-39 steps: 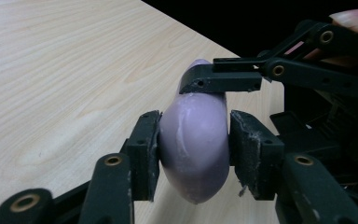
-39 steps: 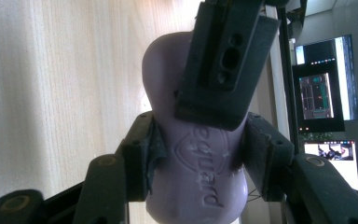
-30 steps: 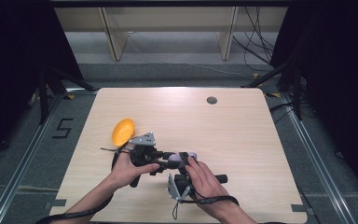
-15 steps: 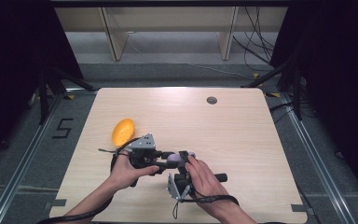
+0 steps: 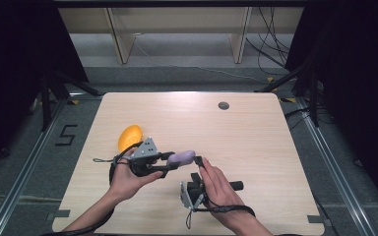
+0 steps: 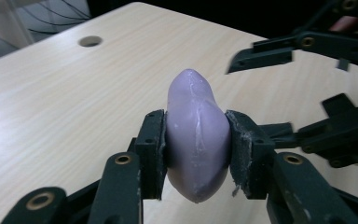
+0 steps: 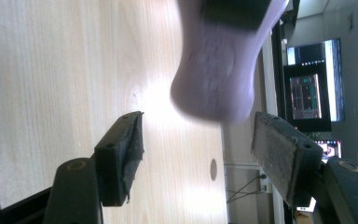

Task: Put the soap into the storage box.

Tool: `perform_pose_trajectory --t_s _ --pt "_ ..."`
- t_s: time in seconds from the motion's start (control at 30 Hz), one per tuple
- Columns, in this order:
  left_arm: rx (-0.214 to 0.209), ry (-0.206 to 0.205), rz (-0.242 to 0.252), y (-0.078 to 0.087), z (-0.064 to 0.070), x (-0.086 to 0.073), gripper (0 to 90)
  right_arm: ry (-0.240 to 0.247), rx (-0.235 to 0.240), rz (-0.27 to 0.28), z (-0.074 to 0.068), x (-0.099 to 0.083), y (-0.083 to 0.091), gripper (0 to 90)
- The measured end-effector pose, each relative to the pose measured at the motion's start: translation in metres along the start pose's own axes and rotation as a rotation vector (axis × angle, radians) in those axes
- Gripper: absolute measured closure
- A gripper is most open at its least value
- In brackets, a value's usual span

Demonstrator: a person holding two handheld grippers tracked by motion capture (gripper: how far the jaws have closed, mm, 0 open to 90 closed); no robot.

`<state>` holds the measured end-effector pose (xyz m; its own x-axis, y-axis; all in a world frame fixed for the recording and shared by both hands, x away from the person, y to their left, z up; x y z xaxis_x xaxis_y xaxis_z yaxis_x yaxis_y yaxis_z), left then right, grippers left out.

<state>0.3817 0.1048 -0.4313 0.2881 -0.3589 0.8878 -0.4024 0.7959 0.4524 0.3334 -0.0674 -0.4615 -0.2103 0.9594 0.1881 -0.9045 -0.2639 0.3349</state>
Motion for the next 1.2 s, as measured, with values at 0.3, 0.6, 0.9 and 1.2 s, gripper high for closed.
perform_pose_trajectory --t_s 0.3,0.6,0.9,1.2 --pt "0.215 0.034 0.057 0.014 -0.024 0.0 59.2 -0.017 -0.007 -0.06 0.018 -0.026 0.006 35.2" --pt "0.412 0.143 0.159 0.036 -0.053 -0.003 59.1 -0.255 -0.006 -0.153 0.018 -0.063 0.022 35.4" --pt "0.605 0.182 0.257 0.056 -0.063 -0.008 59.2 -0.348 0.001 -0.181 0.018 -0.083 0.034 35.4" --pt "0.622 0.156 0.264 0.056 -0.054 -0.018 59.1 -0.454 0.005 -0.205 0.015 -0.095 0.04 35.6"
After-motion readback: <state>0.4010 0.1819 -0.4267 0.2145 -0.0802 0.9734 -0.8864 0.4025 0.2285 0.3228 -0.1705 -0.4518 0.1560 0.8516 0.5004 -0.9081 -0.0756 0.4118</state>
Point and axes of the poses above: each handheld gripper's, and its own axes: y roughly backward along the jaws, x roughly out of its top, z roughly to its right, the point moved 3 cm from there along -y, roughly forward along the jaws, and after that the axes turned 4 degrees about -x, right-handed, at the moved point
